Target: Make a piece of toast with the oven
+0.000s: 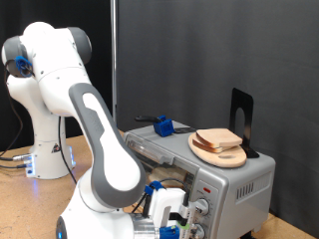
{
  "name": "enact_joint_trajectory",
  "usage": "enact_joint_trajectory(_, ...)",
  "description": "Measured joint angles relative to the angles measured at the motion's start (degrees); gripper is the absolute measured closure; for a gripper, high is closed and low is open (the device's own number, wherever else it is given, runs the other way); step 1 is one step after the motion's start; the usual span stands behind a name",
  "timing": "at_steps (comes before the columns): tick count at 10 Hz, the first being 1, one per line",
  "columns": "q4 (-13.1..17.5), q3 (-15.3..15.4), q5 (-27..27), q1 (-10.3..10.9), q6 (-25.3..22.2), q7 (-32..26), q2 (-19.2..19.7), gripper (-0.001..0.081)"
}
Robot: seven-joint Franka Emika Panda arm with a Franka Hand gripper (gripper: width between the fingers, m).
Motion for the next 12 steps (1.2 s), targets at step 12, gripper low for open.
enact_joint_trajectory(12, -3.93, 1.5, 11.54, -2.16, -1.53, -30.81, 0.52, 0.0707)
